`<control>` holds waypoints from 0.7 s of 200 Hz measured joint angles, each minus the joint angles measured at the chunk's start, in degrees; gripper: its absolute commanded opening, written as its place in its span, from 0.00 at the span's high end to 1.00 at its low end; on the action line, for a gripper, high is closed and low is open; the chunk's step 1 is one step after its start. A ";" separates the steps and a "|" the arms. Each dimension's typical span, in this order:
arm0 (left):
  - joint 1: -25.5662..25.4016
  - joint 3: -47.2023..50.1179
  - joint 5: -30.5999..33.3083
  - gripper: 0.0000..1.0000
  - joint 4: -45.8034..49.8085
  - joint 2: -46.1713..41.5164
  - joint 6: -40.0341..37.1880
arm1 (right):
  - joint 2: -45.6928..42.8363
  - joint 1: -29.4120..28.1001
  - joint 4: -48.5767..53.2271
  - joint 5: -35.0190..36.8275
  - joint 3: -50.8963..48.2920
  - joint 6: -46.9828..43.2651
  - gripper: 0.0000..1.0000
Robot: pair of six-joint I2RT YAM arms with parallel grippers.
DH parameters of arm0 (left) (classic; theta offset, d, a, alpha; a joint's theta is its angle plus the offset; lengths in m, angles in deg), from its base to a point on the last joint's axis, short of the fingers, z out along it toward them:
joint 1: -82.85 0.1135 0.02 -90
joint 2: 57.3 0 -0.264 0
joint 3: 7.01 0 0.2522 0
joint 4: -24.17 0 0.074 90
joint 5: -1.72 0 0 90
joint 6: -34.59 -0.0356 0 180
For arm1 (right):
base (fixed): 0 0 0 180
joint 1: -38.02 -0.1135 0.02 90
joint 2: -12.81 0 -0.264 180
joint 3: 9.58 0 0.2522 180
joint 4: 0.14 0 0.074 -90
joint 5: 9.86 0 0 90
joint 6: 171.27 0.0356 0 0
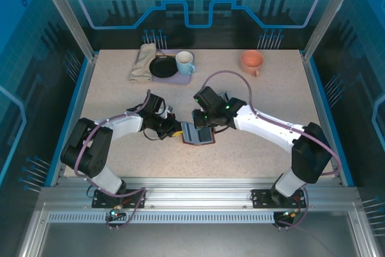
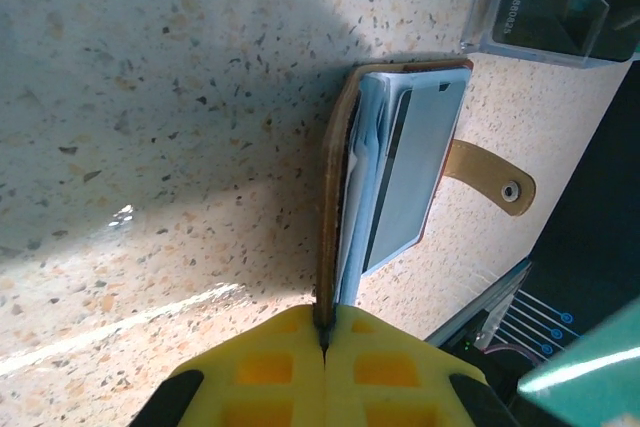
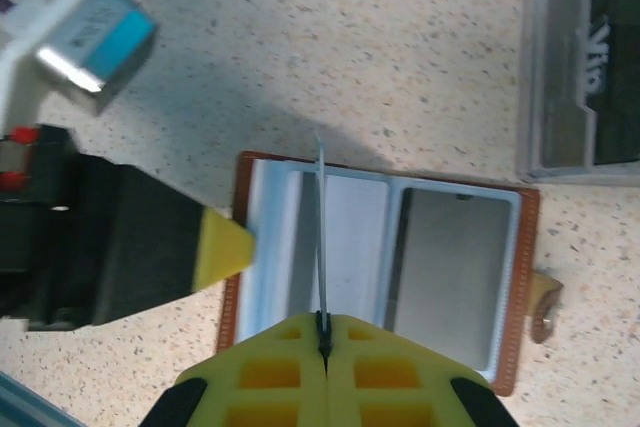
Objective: Put the credit cards into the card holder
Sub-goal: Flip over the card slot in the card holder.
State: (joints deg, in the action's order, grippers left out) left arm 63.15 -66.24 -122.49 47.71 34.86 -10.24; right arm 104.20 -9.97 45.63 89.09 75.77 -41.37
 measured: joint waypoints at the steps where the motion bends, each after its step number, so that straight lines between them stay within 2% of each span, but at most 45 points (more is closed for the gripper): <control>1: 0.00 0.02 -0.02 1.00 -0.07 0.00 0.04 | 0.00 -0.13 0.02 0.13 0.04 0.02 0.97; 47: 0.00 0.35 -0.83 1.00 -2.49 0.00 1.95 | 2.54 -4.52 -0.09 6.49 2.69 2.38 0.98; 140: 0.00 0.50 -1.66 1.00 -4.00 0.00 2.99 | 8.74 -5.75 -0.52 7.34 5.46 3.69 1.00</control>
State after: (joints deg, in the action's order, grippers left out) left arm 63.15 -65.74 -124.15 43.71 34.86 -7.24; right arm 112.94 -15.72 45.10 96.43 81.23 -37.68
